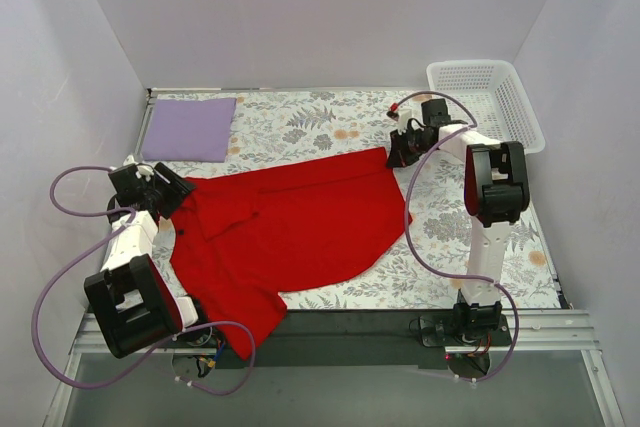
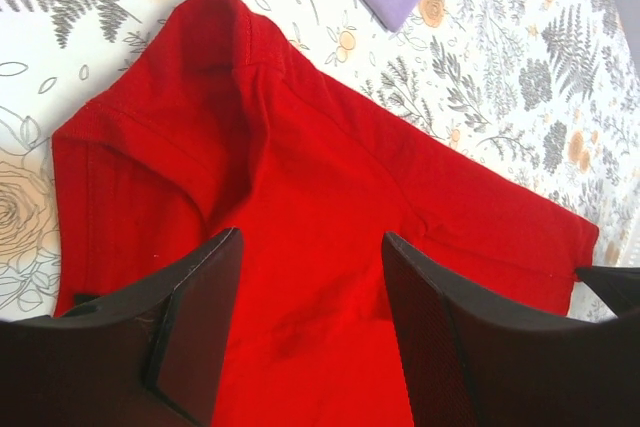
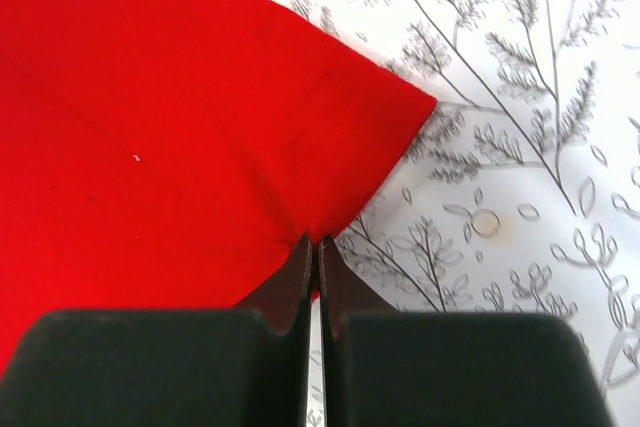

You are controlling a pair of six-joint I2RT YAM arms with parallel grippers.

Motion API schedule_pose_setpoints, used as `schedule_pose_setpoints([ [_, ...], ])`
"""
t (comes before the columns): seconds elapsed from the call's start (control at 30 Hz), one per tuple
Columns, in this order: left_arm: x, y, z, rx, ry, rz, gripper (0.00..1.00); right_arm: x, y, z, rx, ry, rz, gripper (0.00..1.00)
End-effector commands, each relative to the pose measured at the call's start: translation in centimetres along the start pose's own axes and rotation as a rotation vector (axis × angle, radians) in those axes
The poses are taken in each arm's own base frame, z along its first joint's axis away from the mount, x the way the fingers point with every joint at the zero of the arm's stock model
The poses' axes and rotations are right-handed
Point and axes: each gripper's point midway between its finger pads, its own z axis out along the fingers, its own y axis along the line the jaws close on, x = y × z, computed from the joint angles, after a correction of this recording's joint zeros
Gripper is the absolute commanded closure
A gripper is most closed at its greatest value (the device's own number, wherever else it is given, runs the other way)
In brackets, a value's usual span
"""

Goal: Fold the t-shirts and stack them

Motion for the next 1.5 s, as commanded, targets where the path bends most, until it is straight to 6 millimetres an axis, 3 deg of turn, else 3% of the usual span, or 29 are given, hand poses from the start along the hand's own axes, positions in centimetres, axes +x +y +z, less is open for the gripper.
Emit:
schedule_pose_setpoints([
  [0.0,-0.2,-1.4,-0.4,0.072,-0.010,0.034,0.44,1.0,-1.7,-2.2,0.055,0.007,0.030,0.99],
  [0.27,0.1,-2.3,1.3,0.151,0.062,0.023,0.43,2.8,-2.4,-3.7,0.102,0.031,0.019,0.99],
  [0.43,-0.5,-2.3,3.8,0.145,0.122,0.003,0.44,3.1,-3.2,-4.3,0.129,0.034,0.023,0.99],
  [0.83,-3.5,-2.6,8.9,0.051,0.128,0.022,0.57,3.6,-3.1,-3.9,0.112,0.038,0.033,0.99],
  [1.2,-2.8,-2.1,11.3,0.043,0.187,0.019,0.69,3.6,-3.3,-4.0,0.119,0.038,0.037,0.99],
  [1.37,-3.4,-2.1,11.4,0.028,0.169,0.020,0.95,3.6,-3.5,-4.1,0.125,0.038,0.037,0.99],
  [1.47,-4.3,-1.4,11.1,-0.028,0.118,0.023,1.00,3.8,-3.8,-4.2,0.140,0.044,0.040,0.99],
])
